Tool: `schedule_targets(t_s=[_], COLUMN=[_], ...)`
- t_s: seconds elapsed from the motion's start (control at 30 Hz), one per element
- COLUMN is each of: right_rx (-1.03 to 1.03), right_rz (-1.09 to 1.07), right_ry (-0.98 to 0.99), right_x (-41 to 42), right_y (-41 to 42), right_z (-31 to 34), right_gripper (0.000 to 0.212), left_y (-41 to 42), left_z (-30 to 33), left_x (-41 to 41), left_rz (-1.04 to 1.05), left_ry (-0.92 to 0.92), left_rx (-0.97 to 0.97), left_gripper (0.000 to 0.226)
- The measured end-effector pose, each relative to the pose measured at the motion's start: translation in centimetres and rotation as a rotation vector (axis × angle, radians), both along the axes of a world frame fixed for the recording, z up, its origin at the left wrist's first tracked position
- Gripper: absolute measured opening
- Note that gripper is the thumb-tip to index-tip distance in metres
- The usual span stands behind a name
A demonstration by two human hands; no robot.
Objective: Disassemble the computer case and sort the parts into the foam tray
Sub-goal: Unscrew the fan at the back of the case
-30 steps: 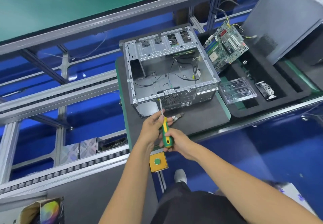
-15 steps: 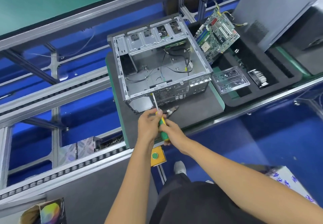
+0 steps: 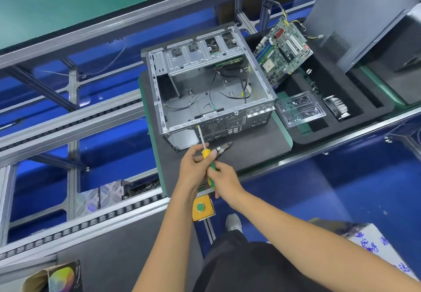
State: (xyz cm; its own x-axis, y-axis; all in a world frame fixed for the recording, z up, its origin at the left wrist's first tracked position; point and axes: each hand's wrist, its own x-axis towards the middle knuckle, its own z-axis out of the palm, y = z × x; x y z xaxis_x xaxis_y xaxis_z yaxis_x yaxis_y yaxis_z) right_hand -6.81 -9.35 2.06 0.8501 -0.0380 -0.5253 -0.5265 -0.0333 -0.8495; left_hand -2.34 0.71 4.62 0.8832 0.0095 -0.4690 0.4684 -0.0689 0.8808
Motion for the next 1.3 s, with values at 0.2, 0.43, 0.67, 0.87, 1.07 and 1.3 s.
schedule_targets(t_s=[0.2,0.43,0.67,0.87,1.07,1.3], right_rx=[0.118,0.705,0.28,-0.118,-0.75,-1.126], right_rz=[0.028,0.018,-0.046,0.133,-0.223,0.783], right_ry=[0.005,0.242,0.075,-0.074,-0.529,-0.634], right_x=[-0.1,0.1,0.2,0.0,5.2,18.2], right_y=[0.0,-2.0,-0.3,-0.5,-3.5,-6.3], right_z=[0.2,0.4,0.3,0.6,2.2,6.6], right_gripper=[0.022,0.035,0.017,0.023,0.025,0.052], left_y=[-0.5,-0.5,-0.4,-0.4,-0.7,-3.3], left_z=[-0.3,-0.5,-0.6,-0.6,-1.3,-0.8], left_x=[0.4,-0.3,-0.6,0.3,-0.5,-1.1], left_rz=[0.144,0.125,0.034,0.115,0.236,0.349], left_ry=[0.037,0.073,0.073,0.007,0.014,0.056], left_rx=[0.066,-0.155,-0.164,0.043,0.093,-0.214], left_gripper=[0.04,0.03,0.018,0.038,0.044,0.042])
